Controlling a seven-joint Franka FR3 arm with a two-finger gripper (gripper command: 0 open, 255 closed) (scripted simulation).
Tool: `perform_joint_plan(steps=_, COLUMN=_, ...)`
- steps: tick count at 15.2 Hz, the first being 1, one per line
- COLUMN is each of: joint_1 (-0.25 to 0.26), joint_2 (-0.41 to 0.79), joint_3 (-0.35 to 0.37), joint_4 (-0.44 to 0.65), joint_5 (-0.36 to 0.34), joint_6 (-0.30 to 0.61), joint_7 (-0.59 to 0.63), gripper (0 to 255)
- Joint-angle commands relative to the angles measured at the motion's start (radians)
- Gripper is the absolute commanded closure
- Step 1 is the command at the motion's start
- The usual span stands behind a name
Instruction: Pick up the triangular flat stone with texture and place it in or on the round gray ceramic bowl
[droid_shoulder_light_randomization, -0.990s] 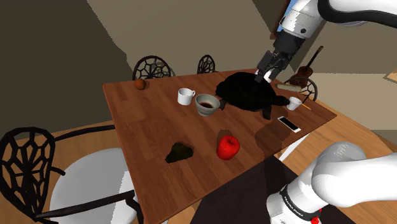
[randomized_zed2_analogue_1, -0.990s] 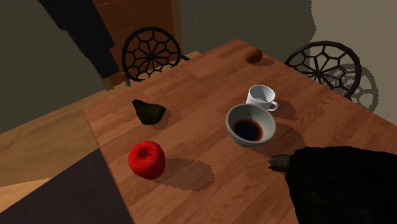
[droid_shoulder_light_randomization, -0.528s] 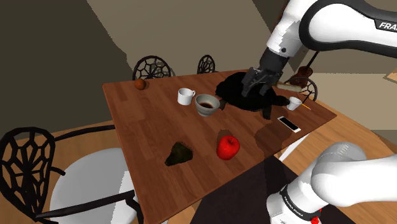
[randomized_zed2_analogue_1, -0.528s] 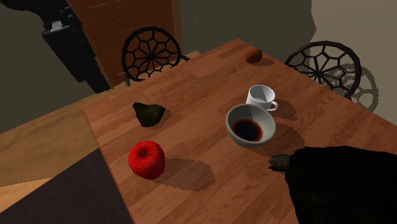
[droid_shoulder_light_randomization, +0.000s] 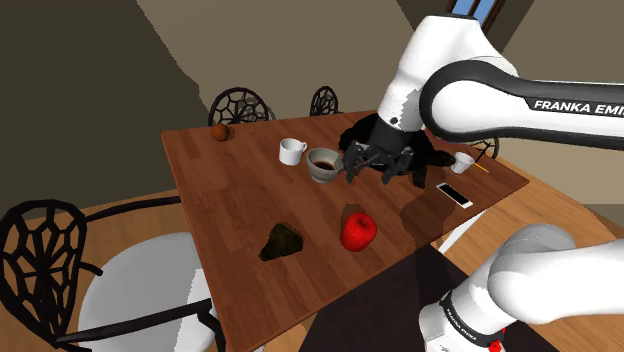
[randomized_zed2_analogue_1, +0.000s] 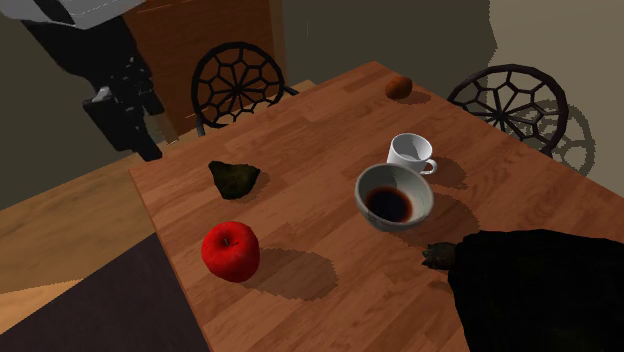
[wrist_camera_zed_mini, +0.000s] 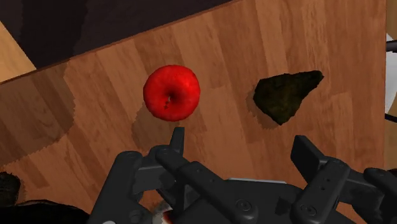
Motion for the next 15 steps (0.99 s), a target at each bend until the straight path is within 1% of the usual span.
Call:
perform_joint_plan(steps=1, joint_1=-0.009, joint_2=0.035, joint_3=0.059, joint_4=-0.021, joint_5=0.024, joint_6=0.057, joint_7=0.100, gripper=0)
perform_joint_plan(steps=5, joint_1=-0.041, joint_2=0.144, joint_3=0.182, joint_4=-0.025, joint_5=0.051, joint_6=0.168, joint_7=0.293, gripper=0)
perform_joint_plan(steps=7, joint_1=-0.066, joint_2=0.212, joint_3=0.245, joint_4=-0.016, joint_5=0.052, joint_6=0.224, joint_7=0.395, gripper=0)
perform_joint_plan(steps=9, joint_1=-0.098, joint_2=0.290, joint_3=0.310, joint_4=0.001, joint_5=0.038, joint_6=0.281, joint_7=0.503, gripper=0)
perform_joint_plan(steps=12, joint_1=-0.162, joint_2=0.424, joint_3=0.411, joint_4=0.039, joint_5=-0.019, joint_6=0.362, joint_7=0.682, gripper=0)
perform_joint_plan(steps=14, joint_1=-0.210, joint_2=0.529, joint_3=0.476, joint_4=0.073, joint_5=-0.094, joint_6=0.410, joint_7=0.822, gripper=0)
perform_joint_plan(steps=15, joint_1=-0.234, joint_2=0.587, joint_3=0.506, joint_4=0.092, joint_5=-0.145, joint_6=0.431, joint_7=0.901, gripper=0)
